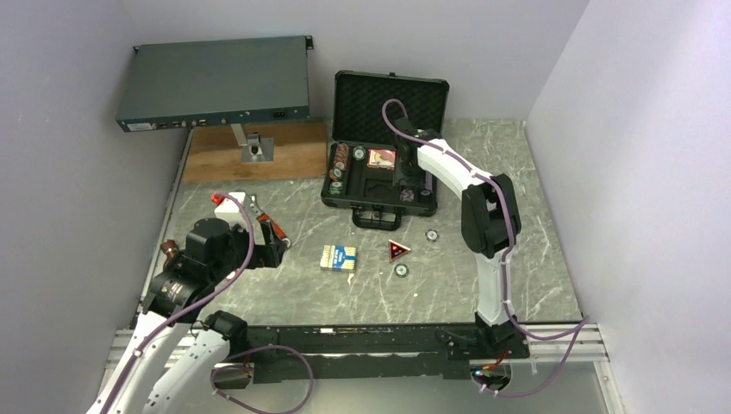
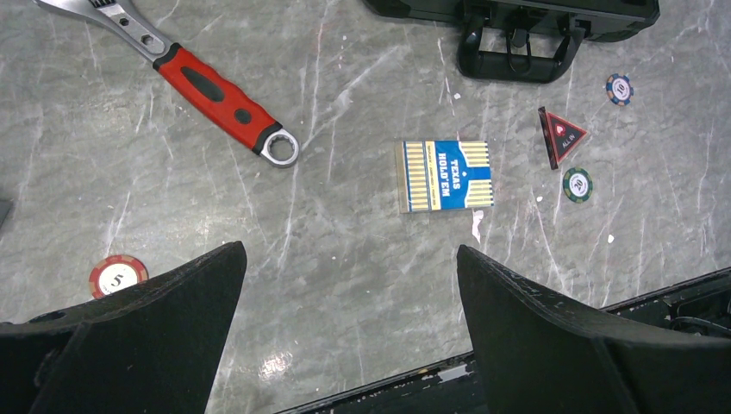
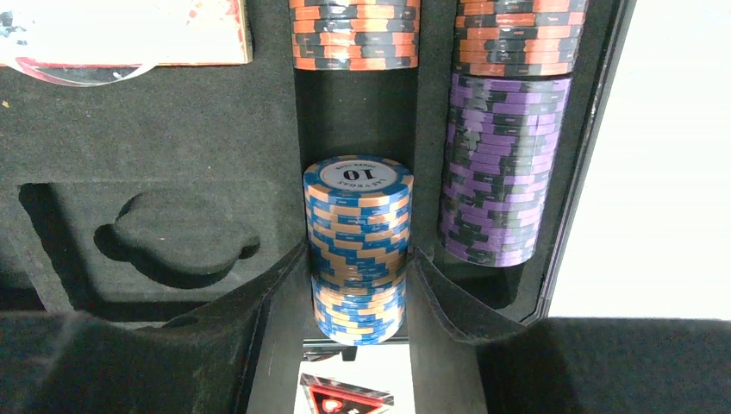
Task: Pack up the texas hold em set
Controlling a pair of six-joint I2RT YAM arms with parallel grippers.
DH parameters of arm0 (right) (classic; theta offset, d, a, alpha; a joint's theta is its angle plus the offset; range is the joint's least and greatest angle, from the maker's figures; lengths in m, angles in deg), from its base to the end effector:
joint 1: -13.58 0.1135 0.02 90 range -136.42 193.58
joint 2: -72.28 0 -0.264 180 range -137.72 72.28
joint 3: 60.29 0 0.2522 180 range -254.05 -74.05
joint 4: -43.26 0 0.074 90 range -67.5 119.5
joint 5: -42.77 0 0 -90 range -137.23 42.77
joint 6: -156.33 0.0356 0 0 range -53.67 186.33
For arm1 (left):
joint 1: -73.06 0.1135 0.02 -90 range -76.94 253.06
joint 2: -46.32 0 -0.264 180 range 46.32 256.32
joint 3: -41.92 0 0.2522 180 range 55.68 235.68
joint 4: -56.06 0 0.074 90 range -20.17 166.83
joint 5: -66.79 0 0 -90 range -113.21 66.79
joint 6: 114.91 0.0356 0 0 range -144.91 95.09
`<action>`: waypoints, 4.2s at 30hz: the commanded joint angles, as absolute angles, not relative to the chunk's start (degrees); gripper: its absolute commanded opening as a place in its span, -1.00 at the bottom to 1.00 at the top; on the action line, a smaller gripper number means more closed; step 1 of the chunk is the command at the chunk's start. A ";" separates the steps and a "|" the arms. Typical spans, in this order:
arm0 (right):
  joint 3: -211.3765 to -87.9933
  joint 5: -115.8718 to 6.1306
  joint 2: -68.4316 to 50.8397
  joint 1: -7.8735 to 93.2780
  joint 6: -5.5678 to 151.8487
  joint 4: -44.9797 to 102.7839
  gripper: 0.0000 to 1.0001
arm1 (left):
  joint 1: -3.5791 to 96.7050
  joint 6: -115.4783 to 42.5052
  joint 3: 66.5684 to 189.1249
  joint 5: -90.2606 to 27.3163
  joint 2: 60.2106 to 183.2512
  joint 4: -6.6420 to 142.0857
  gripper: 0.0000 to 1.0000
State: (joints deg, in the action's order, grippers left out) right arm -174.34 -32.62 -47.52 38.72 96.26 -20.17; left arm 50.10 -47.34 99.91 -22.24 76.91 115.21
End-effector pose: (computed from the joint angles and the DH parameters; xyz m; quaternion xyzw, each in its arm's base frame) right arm 0.4027 0.1791 0.2160 0.0637 0.9737 -0.0280 0.2167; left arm 0.1014 -0.0423 0.3062 -0.0001 0.8735 -0.1810 0.4519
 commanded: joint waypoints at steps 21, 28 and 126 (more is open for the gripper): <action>-194.14 -31.99 -57.74 33.03 91.52 -23.18 -1.00 | 50.12 -48.46 100.06 -21.28 77.89 115.18 0.98; -195.21 -33.47 -58.14 32.48 90.44 -22.36 -0.87 | 50.12 -48.46 100.06 -21.45 78.29 115.26 0.98; -148.38 -56.72 -30.09 69.55 56.34 3.93 0.60 | 49.95 -48.91 99.54 -18.44 74.86 115.31 0.98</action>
